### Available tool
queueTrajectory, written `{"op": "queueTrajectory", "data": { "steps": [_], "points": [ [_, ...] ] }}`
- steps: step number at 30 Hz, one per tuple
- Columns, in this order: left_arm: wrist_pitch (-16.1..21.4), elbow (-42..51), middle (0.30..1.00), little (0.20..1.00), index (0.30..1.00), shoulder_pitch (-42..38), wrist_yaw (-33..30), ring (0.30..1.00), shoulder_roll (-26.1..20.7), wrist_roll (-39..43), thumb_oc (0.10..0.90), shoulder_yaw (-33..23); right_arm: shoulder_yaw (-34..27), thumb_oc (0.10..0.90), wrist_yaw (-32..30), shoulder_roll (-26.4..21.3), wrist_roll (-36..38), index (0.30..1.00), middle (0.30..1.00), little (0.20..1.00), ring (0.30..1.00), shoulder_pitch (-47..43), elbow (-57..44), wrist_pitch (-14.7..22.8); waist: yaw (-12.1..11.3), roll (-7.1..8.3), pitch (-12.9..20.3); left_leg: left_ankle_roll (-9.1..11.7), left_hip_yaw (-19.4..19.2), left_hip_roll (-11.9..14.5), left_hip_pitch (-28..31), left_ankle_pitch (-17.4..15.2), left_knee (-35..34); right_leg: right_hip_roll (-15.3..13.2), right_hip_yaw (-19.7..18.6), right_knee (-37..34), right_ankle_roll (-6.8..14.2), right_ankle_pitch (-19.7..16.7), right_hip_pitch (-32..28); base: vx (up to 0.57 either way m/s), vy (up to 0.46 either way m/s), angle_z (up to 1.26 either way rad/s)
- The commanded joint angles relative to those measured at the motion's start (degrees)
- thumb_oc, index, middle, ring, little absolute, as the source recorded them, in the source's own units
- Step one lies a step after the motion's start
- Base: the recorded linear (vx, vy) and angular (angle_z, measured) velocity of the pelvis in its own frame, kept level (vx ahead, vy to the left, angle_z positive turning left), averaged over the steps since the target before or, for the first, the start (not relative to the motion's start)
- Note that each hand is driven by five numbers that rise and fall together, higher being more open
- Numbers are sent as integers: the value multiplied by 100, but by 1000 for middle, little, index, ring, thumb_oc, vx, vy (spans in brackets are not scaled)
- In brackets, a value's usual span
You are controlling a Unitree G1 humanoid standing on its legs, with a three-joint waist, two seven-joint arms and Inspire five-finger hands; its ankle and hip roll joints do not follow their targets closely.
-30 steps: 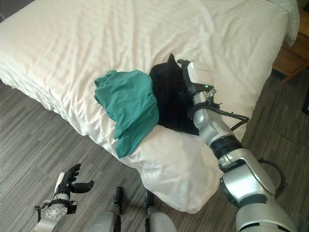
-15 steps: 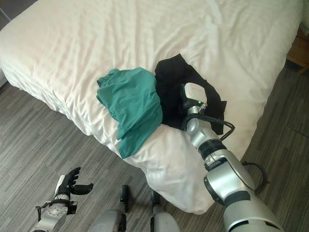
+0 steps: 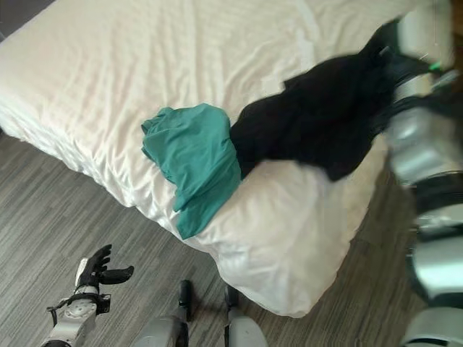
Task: Pick up bed clothes into laundry basket.
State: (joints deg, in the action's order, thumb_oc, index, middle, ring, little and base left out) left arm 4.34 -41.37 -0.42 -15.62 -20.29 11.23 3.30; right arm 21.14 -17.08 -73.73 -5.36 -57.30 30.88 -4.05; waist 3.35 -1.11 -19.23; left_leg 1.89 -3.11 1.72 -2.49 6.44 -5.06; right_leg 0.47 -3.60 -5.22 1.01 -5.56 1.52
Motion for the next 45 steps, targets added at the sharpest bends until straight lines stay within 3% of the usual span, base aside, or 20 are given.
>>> {"op": "queueTrajectory", "data": {
  "steps": [1, 2, 3, 6, 8, 9, 10, 12, 13, 15, 16, 17, 18, 20, 25, 28, 35, 41, 43, 45],
  "points": [
    [109, 433, 900, 900, 900, 102, -370, 900, -276, -345, 800, -230, -1417, 400, -1019, -457, 168, 300, 300, 300, 300, 849, -847, 191, 526, 456, 900, 318, -346, 51, 282, -785, 6, -387, -469, 249, 648, 665, 75, 34, 47, 1],
    [94, 460, 900, 900, 900, 100, -366, 900, -379, -355, 800, -170, -1983, 400, -1004, -415, 137, 300, 300, 300, 300, 1429, -1022, 167, 444, 540, 910, 316, -340, 54, 277, -791, 6, -385, -462, 248, 649, 666, 76, -6, 44, -27],
    [73, 874, 900, 900, 900, 182, -487, 900, -273, -288, 800, -748, -3228, 400, -1301, -396, 242, 300, 300, 300, 300, 2747, -1163, 267, 767, 519, 968, 289, -452, 75, 267, -768, 6, -376, -555, 242, 684, 559, 153, 45, 41, -41],
    [31, 1453, 900, 900, 900, 7, -882, 900, -829, -488, 800, -1266, -5753, 400, -1379, 331, 164, 300, 300, 300, 300, 5674, -1752, 297, 973, 702, 1055, 267, -602, 81, 302, -903, 6, -373, -679, 211, 748, 545, 189, 48, 31, -22],
    [38, 1625, 900, 900, 900, -118, -987, 900, -1018, -542, 800, -1337, -6326, 400, -1392, 748, 182, 300, 300, 300, 300, 6414, -1861, 311, 968, 702, 1063, 262, -624, 74, 299, -915, 6, -359, -736, 225, 766, 533, 225, -7, 27, -22],
    [48, 1830, 900, 900, 900, -482, -1168, 900, -1519, -642, 800, -1565, -6531, 400, -1341, 1252, 198, 300, 300, 300, 300, 6998, -1664, 258, 1131, 619, 1065, 250, -688, 70, 317, -923, 6, -341, -806, 307, 783, 519, 286, -13, 26, -32],
    [45, 1823, 900, 900, 900, -503, -1166, 900, -1551, -637, 800, -1543, -6560, 400, -1337, 1290, 202, 300, 300, 300, 300, 7026, -1671, 268, 1108, 638, 1065, 248, -689, 72, 315, -933, 6, -337, -807, 319, 784, 531, 295, -35, 36, -34],
    [-51, 1813, 900, 900, 900, -1056, -1412, 900, -2106, -917, 800, -1498, -6278, 400, -1223, 1816, 148, 300, 300, 300, 300, 7240, -1315, 197, 1317, 539, 995, 231, -825, 113, 348, -933, 6, -259, -853, 706, 815, 587, 456, -83, 32, -30],
    [-96, 1602, 900, 900, 900, -1614, -1554, 900, -2635, -940, 800, -1499, -5932, 400, -1138, 2188, 142, 300, 300, 300, 300, 7261, -809, 133, 1433, 383, 931, 221, -1001, 195, 364, -928, 6, -247, -650, 1117, 854, 742, 508, -119, 39, -49],
    [-66, 1463, 900, 900, 900, -1924, -1608, 900, -2921, -900, 800, -1438, -5687, 400, -1109, 2343, 170, 300, 300, 300, 300, 7148, -491, 158, 1449, 372, 896, 231, -1126, 246, 341, -836, 6, -276, -526, 1289, 838, 777, 529, -115, 9, -69],
    [7, 2740, 900, 900, 900, -2136, -1599, 900, -3865, -1037, 800, -2008, -5590, 400, -1078, 2742, 76, 300, 300, 300, 300, 7242, 370, 54, 1166, 223, 872, 206, -1314, 319, 362, -788, 6, -459, -15, 1488, 785, 1037, 344, -122, -18, -81],
    [-84, 2944, 900, 900, 900, -1925, -1577, 900, -3795, -1080, 800, -2199, -5557, 400, -1084, 2721, 63, 300, 300, 300, 300, 7221, 368, 69, 1194, 216, 866, 212, -1333, 327, 355, -736, 6, -450, -27, 1486, 773, 995, 357, -138, -38, -71],
    [131, 3732, 900, 900, 900, -1564, -1561, 900, -3522, -1293, 800, -2447, -5427, 400, -1126, 3004, -199, 300, 300, 300, 300, 7298, 807, -92, 968, 209, 849, 206, -1403, 374, 347, -716, 6, -578, 310, 1558, 729, 1165, 216, -134, -107, -65],
    [593, 4907, 900, 900, 900, -737, -1494, 900, -2768, -1262, 800, -3060, -4506, 400, -753, 3554, -283, 300, 300, 300, 300, 7021, 2807, -222, 628, 288, 948, 231, -1744, 484, 303, -606, 6, -901, 939, 1466, 699, 1272, -177, -165, -205, -73],
    [812, 4994, 900, 900, 900, -536, -1322, 900, -2570, -481, 800, -3128, -3924, 400, -142, 3862, 208, 300, 300, 300, 300, 6757, 4555, -202, 299, 356, 986, 306, -2046, 526, 312, -375, 24, -964, 1219, 678, 760, 1112, -578, -76, -121, -78],
    [713, 4808, 900, 900, 900, -329, -1352, 900, -2400, -441, 800, -3202, -3884, 400, -37, 4121, 454, 300, 300, 300, 300, 6916, 4765, -161, 335, 320, 948, 342, -2067, 547, 357, -356, 66, -878, 1134, 472, 761, 1184, -688, -46, -87, -39],
    [245, 3932, 900, 900, 900, -301, -1260, 900, -2492, -632, 800, -2991, -3877, 400, -55, 3931, 599, 300, 300, 300, 300, 6866, 4883, -203, 460, 126, 873, 426, -2171, 732, 389, -143, 111, -723, 1031, 176, 704, 1157, -842, -65, -65, -13],
    [164, 3741, 900, 900, 900, -367, -1262, 900, -2499, -682, 800, -2891, -3843, 400, -57, 3975, 561, 300, 300, 300, 300, 6844, 4769, -213, 475, 110, 876, 447, -2179, 767, 411, -119, 108, -697, 1038, 169, 688, 1164, -865, -5, -15, 0],
    [-243, 2756, 900, 900, 900, -781, -1047, 900, -2620, -1030, 800, -2284, -3616, 400, -100, 4039, 493, 300, 300, 300, 300, 6898, 4164, -182, 642, 43, 903, 519, -2202, 878, 443, 4, 105, -592, 1029, 132, 634, 1217, -917, -35, -103, 5],
    [-317, 2046, 900, 900, 900, -1134, -905, 900, -2702, -1051, 800, -1820, -3559, 400, -171, 4056, 438, 300, 300, 300, 300, 6979, 3506, -122, 760, -11, 902, 551, -2245, 933, 450, 62, 103, -533, 982, 106, 607, 1218, -924, -19, -57, -1]
  ]
}}
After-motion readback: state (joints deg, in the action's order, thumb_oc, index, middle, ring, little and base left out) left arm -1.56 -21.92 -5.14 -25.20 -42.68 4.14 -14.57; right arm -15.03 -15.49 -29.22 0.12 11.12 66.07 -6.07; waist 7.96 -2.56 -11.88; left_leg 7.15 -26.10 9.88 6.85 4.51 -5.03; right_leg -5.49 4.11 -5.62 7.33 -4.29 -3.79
